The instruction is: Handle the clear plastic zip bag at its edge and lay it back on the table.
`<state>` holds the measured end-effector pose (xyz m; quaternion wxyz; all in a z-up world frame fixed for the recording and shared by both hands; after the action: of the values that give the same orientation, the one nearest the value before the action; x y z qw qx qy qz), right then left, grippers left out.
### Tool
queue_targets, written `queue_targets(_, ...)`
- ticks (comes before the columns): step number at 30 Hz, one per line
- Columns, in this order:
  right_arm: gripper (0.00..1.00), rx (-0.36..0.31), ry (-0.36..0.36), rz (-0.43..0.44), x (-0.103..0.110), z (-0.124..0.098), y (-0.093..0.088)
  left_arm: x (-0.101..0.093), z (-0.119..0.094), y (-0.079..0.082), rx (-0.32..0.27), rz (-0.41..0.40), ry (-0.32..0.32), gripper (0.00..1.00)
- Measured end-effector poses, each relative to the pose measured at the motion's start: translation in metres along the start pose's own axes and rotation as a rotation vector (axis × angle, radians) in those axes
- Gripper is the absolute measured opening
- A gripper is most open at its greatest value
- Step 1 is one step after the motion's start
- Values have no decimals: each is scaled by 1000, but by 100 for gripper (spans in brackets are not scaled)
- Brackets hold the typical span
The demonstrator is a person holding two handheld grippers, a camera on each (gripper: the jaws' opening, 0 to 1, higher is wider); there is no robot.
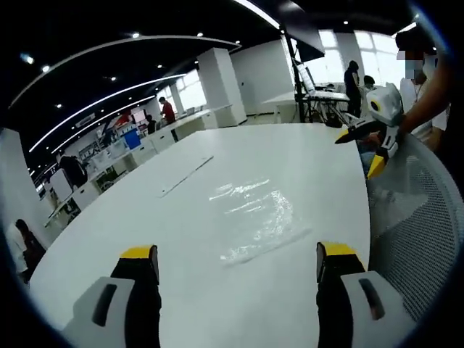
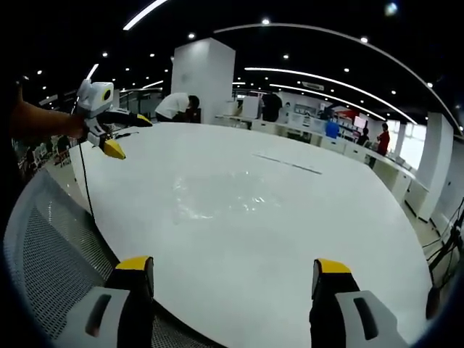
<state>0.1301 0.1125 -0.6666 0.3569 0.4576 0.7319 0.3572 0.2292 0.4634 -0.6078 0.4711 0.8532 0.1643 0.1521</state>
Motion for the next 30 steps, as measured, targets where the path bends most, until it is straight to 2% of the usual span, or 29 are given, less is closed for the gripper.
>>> queue_targets(14, 90, 13, 2, -11, 1, 0, 0, 14, 10, -2, 40, 48, -55, 87)
queue_targets(30, 89, 15, 5, -9, -2, 1, -2, 17, 26, -14, 129, 106, -154, 81)
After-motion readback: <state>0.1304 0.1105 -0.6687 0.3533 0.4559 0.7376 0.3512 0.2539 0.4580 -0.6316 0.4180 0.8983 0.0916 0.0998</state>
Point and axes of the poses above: the point that each gripper's makers call its tool centre point, and the gripper's own axes: z roughly forward along the fingers, x roughly to its left, y roughly out of its top, the point moved 8 cm from there along -z, roughly backward along the fingers, and after that the axes turned 14 degrees about -y, right-handed, at the moved point
